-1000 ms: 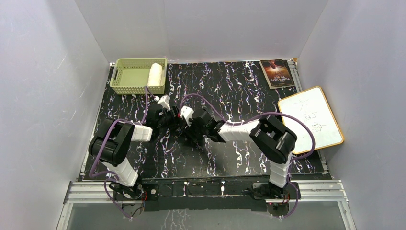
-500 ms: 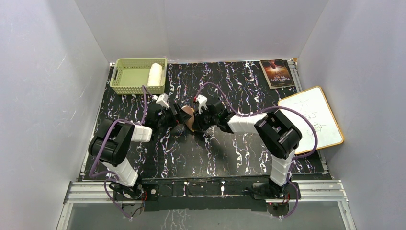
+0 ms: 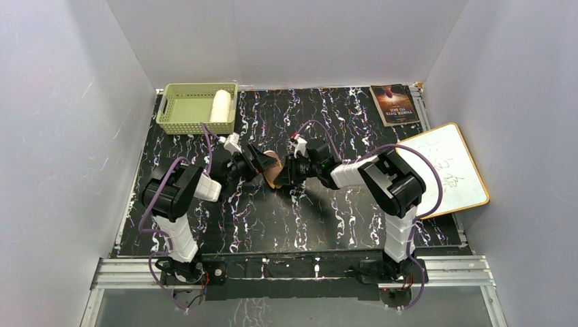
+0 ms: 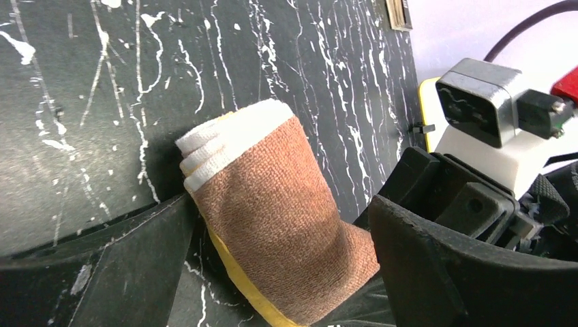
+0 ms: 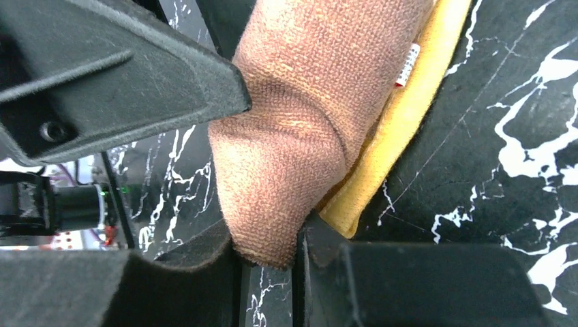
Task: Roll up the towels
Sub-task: Pick up the towel at the center of the board.
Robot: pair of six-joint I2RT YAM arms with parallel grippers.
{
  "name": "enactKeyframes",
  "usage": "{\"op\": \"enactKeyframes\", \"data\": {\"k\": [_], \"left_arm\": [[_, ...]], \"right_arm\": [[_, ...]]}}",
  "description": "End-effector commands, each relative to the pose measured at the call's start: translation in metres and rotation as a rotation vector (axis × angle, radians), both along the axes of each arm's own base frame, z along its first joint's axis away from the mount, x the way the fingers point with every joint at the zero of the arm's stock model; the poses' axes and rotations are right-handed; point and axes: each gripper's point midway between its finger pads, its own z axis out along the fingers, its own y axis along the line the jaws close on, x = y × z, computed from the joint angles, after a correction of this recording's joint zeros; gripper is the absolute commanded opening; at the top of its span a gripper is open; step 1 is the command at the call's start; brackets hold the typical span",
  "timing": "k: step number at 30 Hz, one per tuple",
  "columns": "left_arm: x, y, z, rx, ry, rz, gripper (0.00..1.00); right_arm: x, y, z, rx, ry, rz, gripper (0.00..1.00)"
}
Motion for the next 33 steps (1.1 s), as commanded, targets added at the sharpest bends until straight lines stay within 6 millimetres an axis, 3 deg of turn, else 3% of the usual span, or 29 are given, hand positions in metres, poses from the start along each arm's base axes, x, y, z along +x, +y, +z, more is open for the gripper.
{"op": "enactKeyframes", "data": {"k": [1, 12, 18, 24, 33], "left_arm": [[-0.02, -0.008, -0.035, 0.011, 0.112, -0.027, 0.98], [-0.032, -0.014, -0.052, -0.019, 0.163, -0.028, 0.97], [-0.039, -0.011, -0.061, 0.008, 0.204, -0.033, 0.97], [-0.04, -0.013, -0.067, 0.025, 0.251, -0.049, 0.97], [-0.04, -0.031, -0.062, -0.045, 0.295, -0.067, 0.97]], "right_arm": [[-0.005, 0.005, 0.009, 0.099, 0.063, 0.004, 0.12], [-0.002, -0.011, 0.029, 0.307, 0.15, -0.048, 0.11], [0.001, -0.028, 0.049, 0.412, 0.106, -0.06, 0.11], [-0.005, -0.028, 0.065, 0.486, 0.069, -0.01, 0.11], [-0.012, -0.024, 0.058, 0.501, 0.096, 0.027, 0.11]]}}
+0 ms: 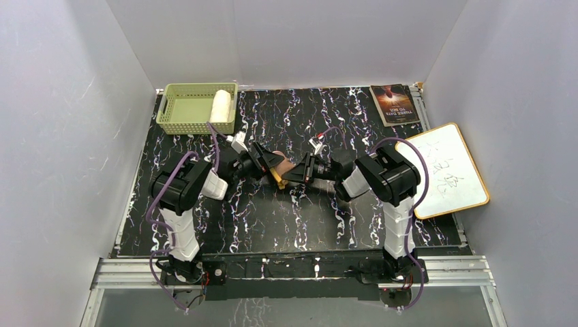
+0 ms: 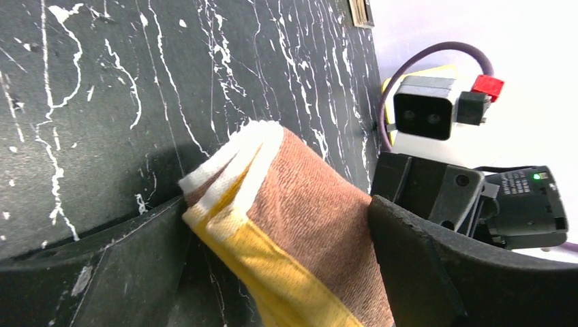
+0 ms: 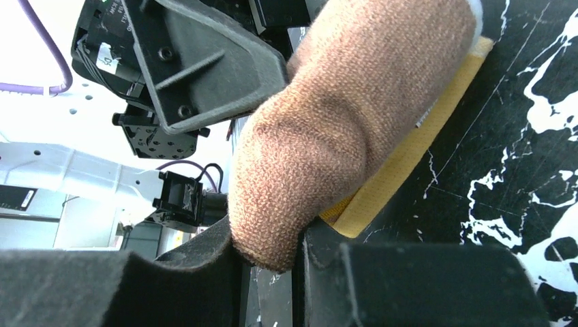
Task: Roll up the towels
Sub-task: Pick up the towel at the center of the board, then place the towel in the bin.
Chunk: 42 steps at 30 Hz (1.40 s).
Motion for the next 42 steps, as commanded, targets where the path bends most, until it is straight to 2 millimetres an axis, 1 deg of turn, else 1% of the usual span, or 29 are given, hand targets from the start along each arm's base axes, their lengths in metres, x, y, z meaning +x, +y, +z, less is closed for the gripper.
{"op": "enactKeyframes", "data": {"k": [1, 2, 5, 12, 16, 19, 20, 22, 23, 24, 27, 30, 31, 32, 35, 37, 40, 41, 42], "left_arm": [[-0.042, -0.001, -0.064, 0.047, 0.282, -0.03, 0.97], [-0.042, -0.003, -0.061, 0.026, 0.285, -0.033, 0.97], [-0.043, -0.01, -0.054, -0.035, 0.298, -0.052, 0.9], [-0.047, -0.015, -0.038, -0.109, 0.299, -0.08, 0.67], [-0.045, -0.018, -0.023, -0.167, 0.259, -0.085, 0.54], [-0.043, -0.015, -0.016, -0.192, 0.247, -0.062, 0.14], [-0.042, -0.013, -0.014, -0.194, 0.242, -0.053, 0.08], [-0.039, -0.009, -0.012, -0.186, 0.235, -0.037, 0.09], [-0.038, -0.006, -0.009, -0.183, 0.225, -0.024, 0.09], [-0.036, -0.003, -0.005, -0.181, 0.214, -0.015, 0.09], [-0.028, 0.006, 0.007, -0.17, 0.185, 0.004, 0.09], [-0.015, 0.022, 0.02, -0.141, 0.159, 0.019, 0.09], [-0.008, 0.028, 0.027, -0.131, 0.137, 0.02, 0.09], [-0.002, 0.035, 0.033, -0.114, 0.115, 0.006, 0.09], [0.018, 0.055, 0.059, -0.093, 0.059, -0.054, 0.09], [0.033, 0.068, 0.077, -0.056, 0.025, -0.104, 0.08], [0.057, 0.088, 0.105, 0.067, -0.025, -0.163, 0.08], [0.069, 0.096, 0.12, 0.105, -0.051, -0.17, 0.09], [0.085, 0.105, 0.141, 0.129, -0.095, -0.187, 0.1]], "right_arm": [[-0.009, 0.006, 0.014, 0.054, -0.086, 0.055, 0.11], [-0.01, 0.006, 0.013, 0.05, -0.089, 0.058, 0.11], [-0.013, 0.006, 0.007, 0.041, -0.083, 0.064, 0.11], [-0.015, 0.006, 0.0, 0.027, -0.08, 0.073, 0.11], [-0.015, 0.006, -0.002, 0.021, -0.079, 0.076, 0.12], [-0.016, 0.006, -0.002, 0.014, -0.085, 0.079, 0.13], [-0.016, 0.006, -0.001, 0.01, -0.094, 0.081, 0.15], [-0.016, 0.005, -0.001, 0.0, -0.099, 0.082, 0.2], [-0.016, 0.005, 0.002, -0.005, -0.112, 0.082, 0.25], [-0.016, 0.005, 0.004, -0.011, -0.122, 0.083, 0.32], [-0.012, 0.003, 0.011, -0.039, -0.159, 0.078, 0.58], [-0.005, -0.006, 0.024, -0.062, -0.184, 0.051, 0.96], [-0.001, -0.01, 0.029, -0.075, -0.213, 0.04, 0.98], [0.003, -0.015, 0.035, -0.084, -0.231, 0.026, 0.98], [0.01, -0.026, 0.049, -0.125, -0.278, -0.009, 0.98], [0.011, -0.029, 0.061, -0.158, -0.318, -0.02, 0.98], [0.006, -0.032, 0.068, -0.177, -0.332, -0.015, 0.98], [0.003, -0.033, 0.07, -0.178, -0.335, -0.011, 0.98], [0.001, -0.034, 0.071, -0.178, -0.34, -0.006, 0.98]]}}
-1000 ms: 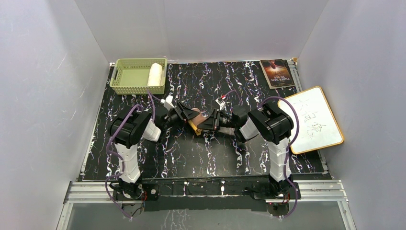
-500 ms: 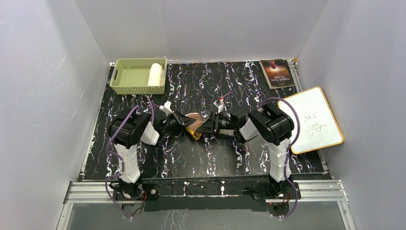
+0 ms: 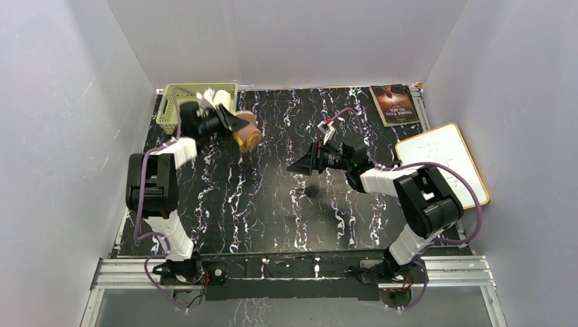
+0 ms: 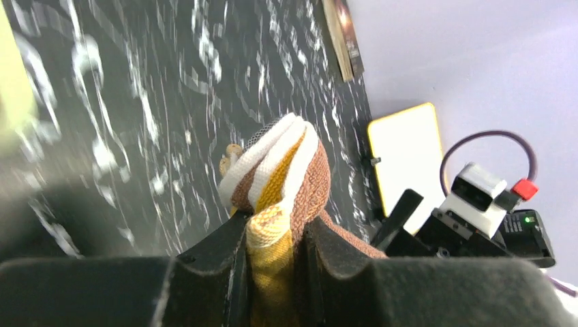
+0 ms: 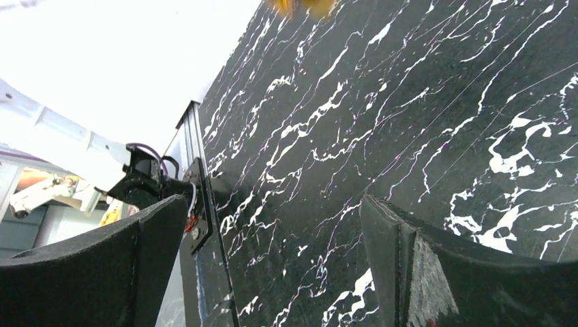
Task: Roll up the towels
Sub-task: Place the towel in the bin.
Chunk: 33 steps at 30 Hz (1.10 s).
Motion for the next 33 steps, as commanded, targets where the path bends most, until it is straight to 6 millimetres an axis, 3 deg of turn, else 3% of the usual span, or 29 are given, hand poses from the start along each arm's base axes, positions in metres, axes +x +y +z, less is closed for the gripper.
{"op": "enactKeyframes", "data": {"k": [1, 2, 9, 12, 16, 22, 27, 30, 33], "left_arm": [[0.015, 0.029, 0.068, 0.132, -0.123, -0.181, 0.1], [0.033, 0.041, 0.093, 0.131, -0.176, -0.189, 0.1], [0.127, 0.148, 0.099, 0.099, -0.249, -0.228, 0.0], [0.154, 0.173, 0.1, 0.07, -0.289, -0.189, 0.0], [0.173, 0.183, 0.082, -0.009, -0.365, -0.174, 0.0], [0.188, 0.167, 0.029, -0.068, -0.341, -0.242, 0.0], [0.204, 0.176, -0.018, 0.03, -0.301, -0.14, 0.01], [0.21, 0.185, -0.042, 0.141, -0.272, -0.077, 0.11], [0.215, 0.197, -0.06, 0.25, -0.238, -0.012, 0.33]], "right_arm": [[-0.006, -0.002, 0.008, -0.04, -0.06, 0.016, 0.98], [-0.009, -0.002, 0.008, -0.041, -0.061, 0.021, 0.98], [-0.034, 0.005, -0.001, -0.048, -0.054, 0.087, 0.98], [-0.041, 0.01, -0.005, -0.076, -0.06, 0.108, 0.98], [-0.045, 0.016, -0.015, -0.111, -0.053, 0.139, 0.98], [-0.046, 0.023, -0.03, -0.153, -0.029, 0.164, 0.98], [-0.047, 0.032, -0.038, -0.171, -0.011, 0.187, 0.98], [-0.047, 0.037, -0.041, -0.185, -0.009, 0.196, 0.98], [-0.048, 0.04, -0.042, -0.192, -0.008, 0.206, 0.98]]}}
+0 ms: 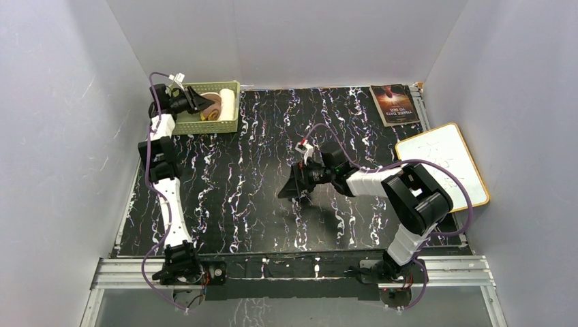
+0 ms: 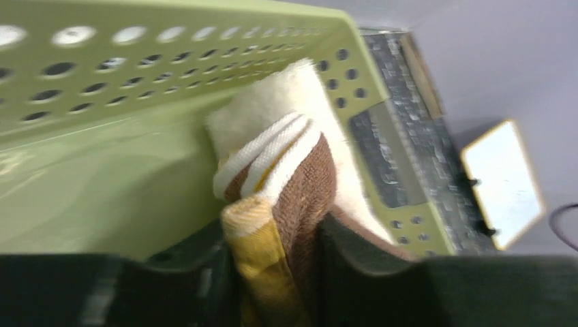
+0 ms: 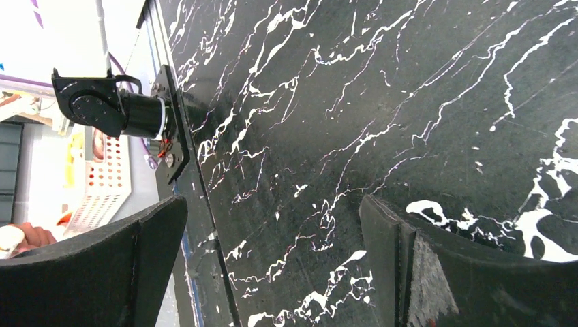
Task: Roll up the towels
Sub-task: Place the towel in the bin, then reset both arms
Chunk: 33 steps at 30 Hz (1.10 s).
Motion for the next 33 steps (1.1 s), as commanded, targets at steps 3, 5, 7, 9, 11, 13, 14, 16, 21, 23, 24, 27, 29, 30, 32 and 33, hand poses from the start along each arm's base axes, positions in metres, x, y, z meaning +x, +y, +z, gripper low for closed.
{"op": "enactKeyframes", "data": {"k": [3, 5, 7, 9, 11, 13, 14, 16, 21, 23, 24, 27, 29, 30, 32, 33], "left_arm": [[0.012, 0.036, -0.004, 0.257, -0.009, 0.168, 0.59], [0.014, 0.042, -0.001, 0.295, -0.013, 0.196, 0.83], [0.016, 0.047, 0.006, 0.326, -0.022, 0.22, 0.97], [0.018, 0.053, 0.016, 0.354, -0.026, 0.249, 0.98], [0.02, 0.059, 0.031, 0.378, -0.044, 0.282, 0.98], [0.021, 0.064, 0.047, 0.39, -0.063, 0.308, 0.98], [0.021, 0.064, 0.055, 0.392, -0.077, 0.312, 0.98], [0.019, 0.066, 0.067, 0.397, -0.092, 0.316, 0.98], [0.007, 0.066, 0.077, 0.436, -0.09, 0.309, 0.98], [-0.001, 0.064, 0.079, 0.45, -0.086, 0.301, 0.98], [-0.004, 0.063, 0.079, 0.454, -0.083, 0.295, 0.98], [-0.012, 0.058, 0.076, 0.455, -0.065, 0.27, 0.98], [-0.015, 0.058, 0.07, 0.45, -0.031, 0.263, 0.98], [-0.017, 0.058, 0.065, 0.453, -0.012, 0.262, 0.98], [-0.021, 0.066, 0.051, 0.495, 0.034, 0.287, 0.98], [-0.023, 0.074, 0.04, 0.534, 0.067, 0.32, 0.98]], "right_arm": [[0.01, 0.015, 0.014, 0.018, -0.074, 0.029, 0.98], [0.009, 0.017, 0.014, 0.016, -0.074, 0.036, 0.98], [0.006, 0.019, 0.014, 0.012, -0.077, 0.045, 0.98], [0.004, 0.02, 0.013, 0.007, -0.079, 0.054, 0.98], [0.002, 0.021, 0.013, 0.003, -0.082, 0.059, 0.98], [-0.001, 0.021, 0.013, -0.001, -0.084, 0.066, 0.98], [-0.002, 0.021, 0.012, -0.002, -0.086, 0.067, 0.98], [-0.003, 0.021, 0.012, -0.004, -0.087, 0.069, 0.98], [-0.006, 0.022, 0.012, -0.007, -0.092, 0.073, 0.98], [-0.007, 0.022, 0.012, -0.007, -0.092, 0.078, 0.98], [-0.008, 0.023, 0.012, -0.007, -0.093, 0.081, 0.98], [-0.011, 0.024, 0.011, -0.007, -0.092, 0.087, 0.98], [-0.012, 0.025, 0.01, -0.005, -0.089, 0.093, 0.98], [-0.013, 0.026, 0.011, -0.003, -0.091, 0.095, 0.98], [-0.014, 0.026, 0.013, -0.002, -0.094, 0.098, 0.98], [-0.014, 0.027, 0.015, 0.001, -0.099, 0.099, 0.98]]}}
